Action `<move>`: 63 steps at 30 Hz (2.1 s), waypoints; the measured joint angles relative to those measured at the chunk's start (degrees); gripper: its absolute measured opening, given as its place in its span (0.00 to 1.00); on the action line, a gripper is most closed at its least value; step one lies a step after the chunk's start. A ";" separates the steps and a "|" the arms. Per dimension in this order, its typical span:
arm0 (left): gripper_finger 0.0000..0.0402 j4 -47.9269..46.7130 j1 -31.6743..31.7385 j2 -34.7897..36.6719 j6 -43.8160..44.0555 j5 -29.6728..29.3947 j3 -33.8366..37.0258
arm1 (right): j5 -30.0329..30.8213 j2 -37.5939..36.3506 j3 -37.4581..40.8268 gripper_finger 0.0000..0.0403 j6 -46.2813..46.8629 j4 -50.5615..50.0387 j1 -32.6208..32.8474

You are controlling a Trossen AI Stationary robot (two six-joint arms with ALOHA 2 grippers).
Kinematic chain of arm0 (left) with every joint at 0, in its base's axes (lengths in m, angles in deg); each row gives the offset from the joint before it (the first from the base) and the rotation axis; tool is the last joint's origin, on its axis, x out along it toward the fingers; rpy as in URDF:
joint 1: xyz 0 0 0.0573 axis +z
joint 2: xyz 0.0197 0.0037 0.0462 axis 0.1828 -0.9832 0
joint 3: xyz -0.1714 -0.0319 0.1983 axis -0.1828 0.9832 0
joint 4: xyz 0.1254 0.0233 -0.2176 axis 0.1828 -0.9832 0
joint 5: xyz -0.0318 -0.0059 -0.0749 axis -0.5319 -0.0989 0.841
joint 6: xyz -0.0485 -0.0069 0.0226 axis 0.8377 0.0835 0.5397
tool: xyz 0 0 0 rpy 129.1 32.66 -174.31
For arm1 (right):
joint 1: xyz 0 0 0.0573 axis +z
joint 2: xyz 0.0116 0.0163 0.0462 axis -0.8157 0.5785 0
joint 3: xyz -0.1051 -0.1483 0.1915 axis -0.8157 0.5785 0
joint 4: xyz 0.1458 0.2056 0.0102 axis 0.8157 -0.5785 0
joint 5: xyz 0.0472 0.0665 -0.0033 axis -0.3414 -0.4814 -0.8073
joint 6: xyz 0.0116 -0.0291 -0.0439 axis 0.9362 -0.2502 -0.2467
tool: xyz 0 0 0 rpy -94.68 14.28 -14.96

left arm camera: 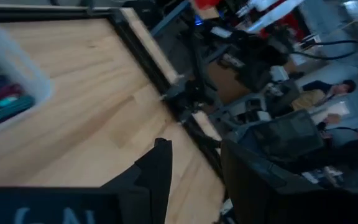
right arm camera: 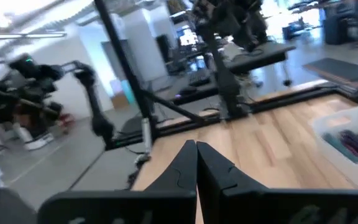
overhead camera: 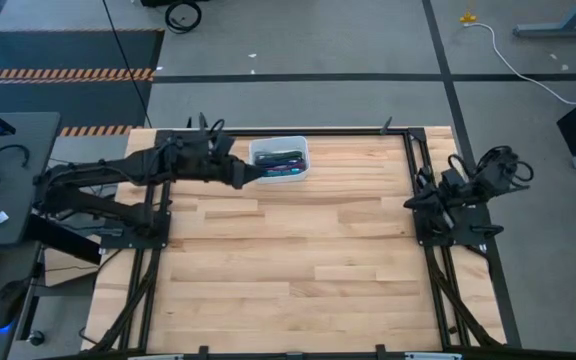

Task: Pick and place USB-C Cables
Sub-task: Return to Home Position

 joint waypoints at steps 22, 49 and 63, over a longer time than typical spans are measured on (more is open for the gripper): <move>0.35 4.91 -17.33 0.24 6.49 -22.85 0.00 | -11.21 -0.44 21.71 0.00 -3.02 24.30 -14.84; 0.31 5.05 -15.38 2.28 -14.47 -17.46 0.21 | -28.89 0.07 28.46 0.08 -3.52 27.96 -42.47; 0.01 29.65 7.15 32.39 -22.88 8.47 36.01 | -29.02 0.07 28.46 0.08 -3.39 27.96 -42.45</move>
